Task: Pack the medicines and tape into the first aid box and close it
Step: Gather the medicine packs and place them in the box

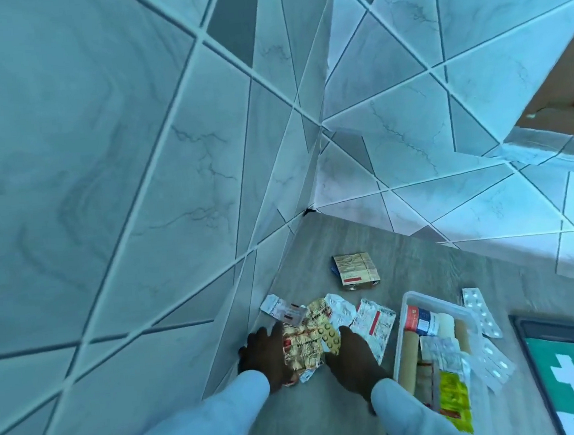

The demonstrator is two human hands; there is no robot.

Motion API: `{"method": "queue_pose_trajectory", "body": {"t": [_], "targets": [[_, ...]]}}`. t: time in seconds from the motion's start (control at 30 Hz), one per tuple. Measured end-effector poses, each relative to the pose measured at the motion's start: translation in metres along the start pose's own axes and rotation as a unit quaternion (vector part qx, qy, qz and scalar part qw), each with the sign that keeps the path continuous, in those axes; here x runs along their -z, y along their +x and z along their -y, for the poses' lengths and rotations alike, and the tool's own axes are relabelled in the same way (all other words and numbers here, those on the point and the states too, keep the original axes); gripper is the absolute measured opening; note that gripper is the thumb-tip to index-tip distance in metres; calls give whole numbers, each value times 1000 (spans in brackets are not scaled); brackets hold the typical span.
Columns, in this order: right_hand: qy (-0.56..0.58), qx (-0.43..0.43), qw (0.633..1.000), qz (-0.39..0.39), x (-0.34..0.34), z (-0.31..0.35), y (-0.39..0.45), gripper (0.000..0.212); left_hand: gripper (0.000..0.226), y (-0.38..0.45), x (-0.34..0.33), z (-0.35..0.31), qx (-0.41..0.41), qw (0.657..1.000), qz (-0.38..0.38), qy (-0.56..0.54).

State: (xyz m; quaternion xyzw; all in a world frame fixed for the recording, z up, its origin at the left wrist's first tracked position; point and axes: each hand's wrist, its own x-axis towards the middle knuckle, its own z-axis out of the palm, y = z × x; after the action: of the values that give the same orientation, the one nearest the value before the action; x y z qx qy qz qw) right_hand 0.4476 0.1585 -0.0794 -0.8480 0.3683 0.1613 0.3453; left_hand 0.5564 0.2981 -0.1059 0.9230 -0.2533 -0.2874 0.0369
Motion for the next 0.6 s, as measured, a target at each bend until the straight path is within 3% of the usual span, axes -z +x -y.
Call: {"method": "queue_pose_trajectory", "body": {"t": [0.17,0.33,0.47,0.6], "targets": [[149,-69,986,-10,-20,5,6,44,91,5,-4,-4,22,987,-27,-155],[349,-85,933,3,-27,12,7,18,89,7,0,-17,43,955,-11,-293],[408,-65,911,6,-25,12,2,26,80,2,1,-23,30,943,5,-332],[428,-55,902,-21,-10,4,-3,28,97,-5,11,-33,9,929,10,-369]]}}
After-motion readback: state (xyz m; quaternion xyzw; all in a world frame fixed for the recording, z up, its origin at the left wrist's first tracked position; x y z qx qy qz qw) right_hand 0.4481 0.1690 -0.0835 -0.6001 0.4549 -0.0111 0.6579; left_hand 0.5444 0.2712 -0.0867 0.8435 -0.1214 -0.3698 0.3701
